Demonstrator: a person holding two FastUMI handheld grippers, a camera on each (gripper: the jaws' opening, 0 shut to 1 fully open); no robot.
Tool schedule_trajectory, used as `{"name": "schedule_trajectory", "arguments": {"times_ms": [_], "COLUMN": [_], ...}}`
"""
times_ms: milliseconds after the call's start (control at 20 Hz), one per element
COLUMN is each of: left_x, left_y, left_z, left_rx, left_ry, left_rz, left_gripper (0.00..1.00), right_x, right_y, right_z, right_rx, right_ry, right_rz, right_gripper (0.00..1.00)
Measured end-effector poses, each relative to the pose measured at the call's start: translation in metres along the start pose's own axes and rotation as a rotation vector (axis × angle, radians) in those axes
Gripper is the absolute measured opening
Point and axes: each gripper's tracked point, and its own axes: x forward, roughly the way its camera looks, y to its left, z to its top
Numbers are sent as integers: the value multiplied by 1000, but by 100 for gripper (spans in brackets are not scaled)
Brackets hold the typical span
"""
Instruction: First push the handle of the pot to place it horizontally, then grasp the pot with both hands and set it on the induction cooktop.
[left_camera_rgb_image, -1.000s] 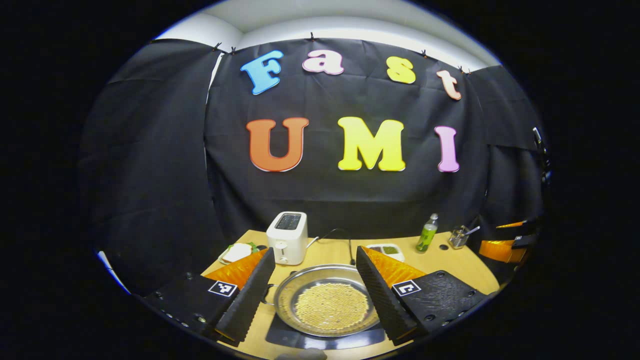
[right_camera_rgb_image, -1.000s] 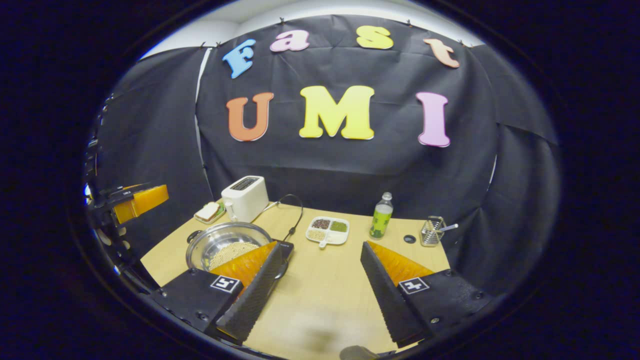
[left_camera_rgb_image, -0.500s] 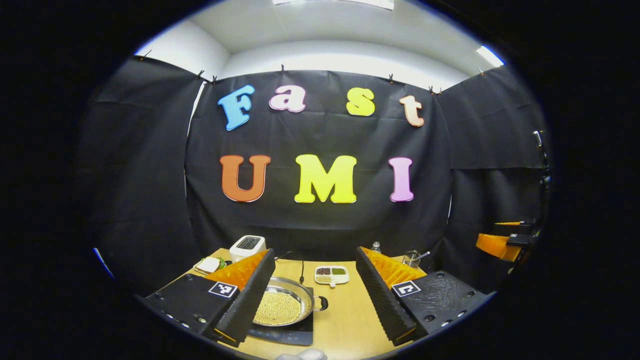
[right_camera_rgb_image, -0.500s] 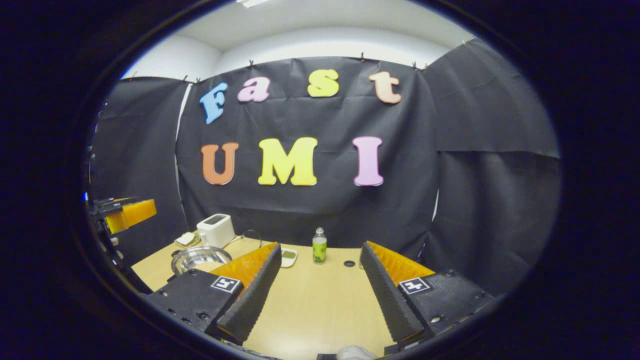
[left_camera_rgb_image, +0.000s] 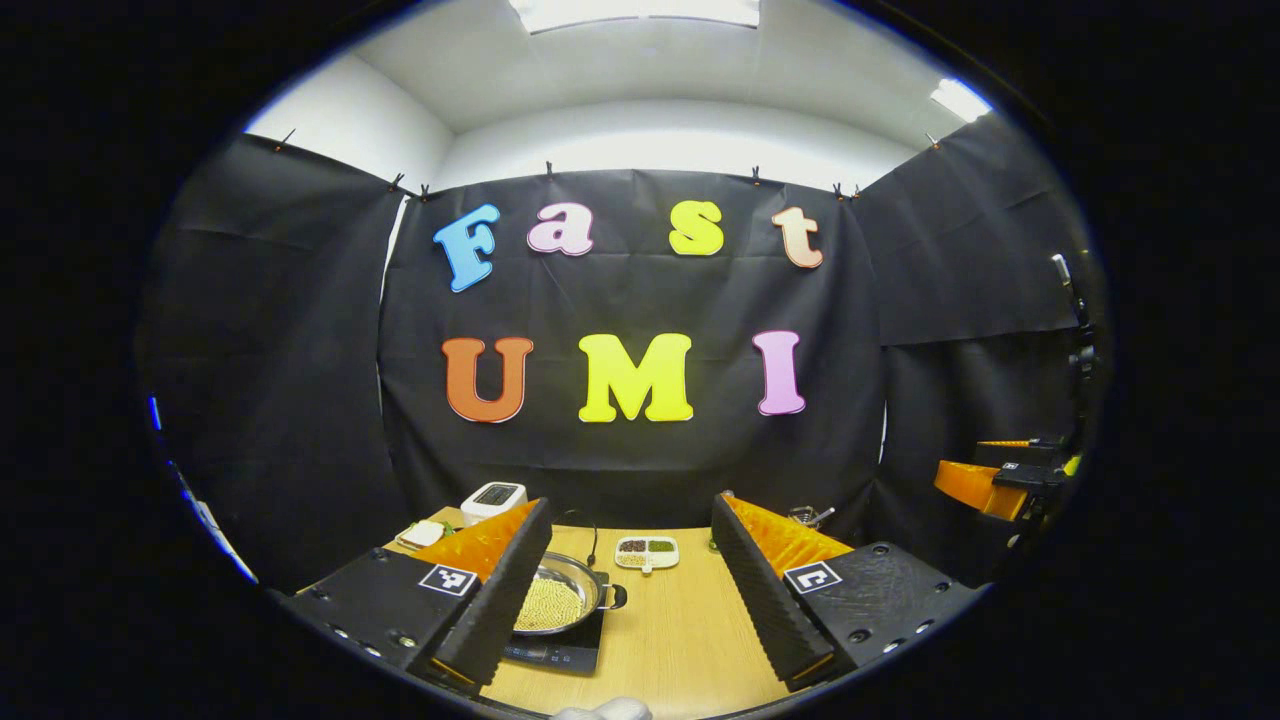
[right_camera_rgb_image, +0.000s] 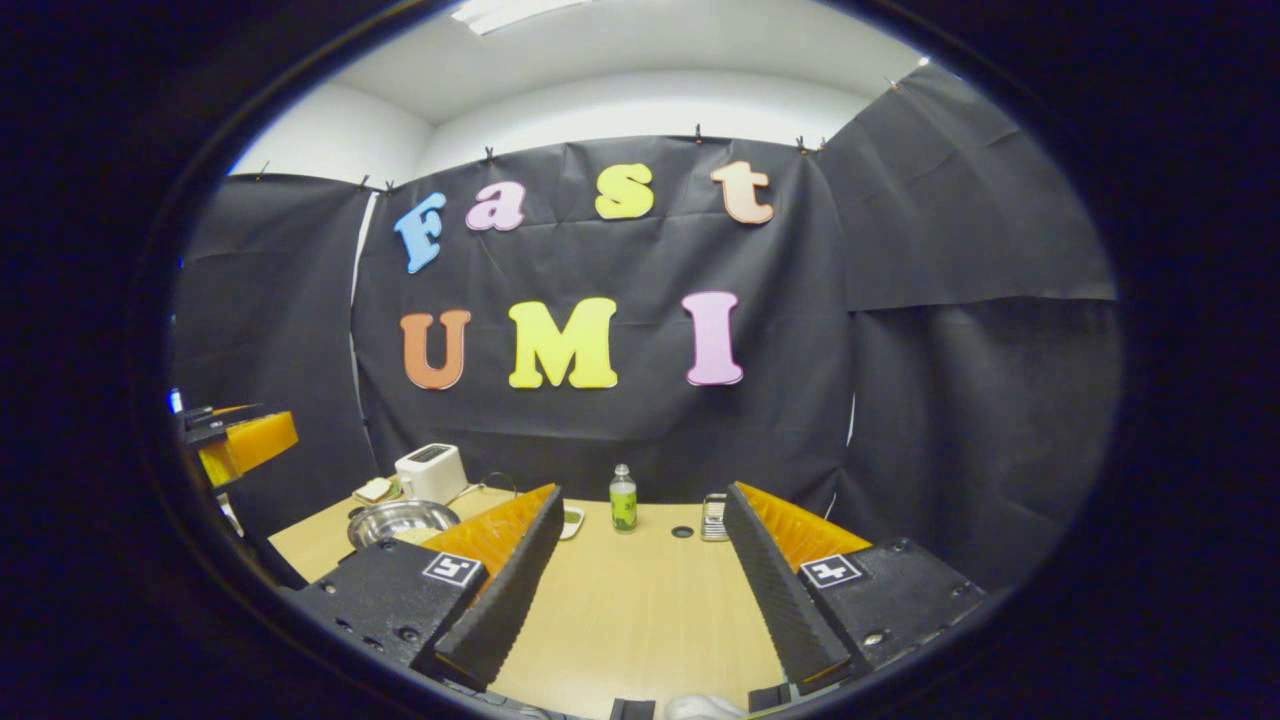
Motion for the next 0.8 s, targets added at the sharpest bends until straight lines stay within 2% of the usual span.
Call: {"name": "schedule_trajectory", "arguments": {"times_ms": [350,800], "left_x": [-3,10], "left_y": [9,24], "left_z": [2,5], "left_rx": [10,31], "left_ry": [-3,0], "left_rz": [14,30], "left_gripper": [96,95], "right_x": [-2,8], "right_y": [7,16], "right_z": [14,20], "right_rx": [0,17], "right_ry": [-37,-31], "right_rz": [6,26], "right_gripper": [100,100]}}
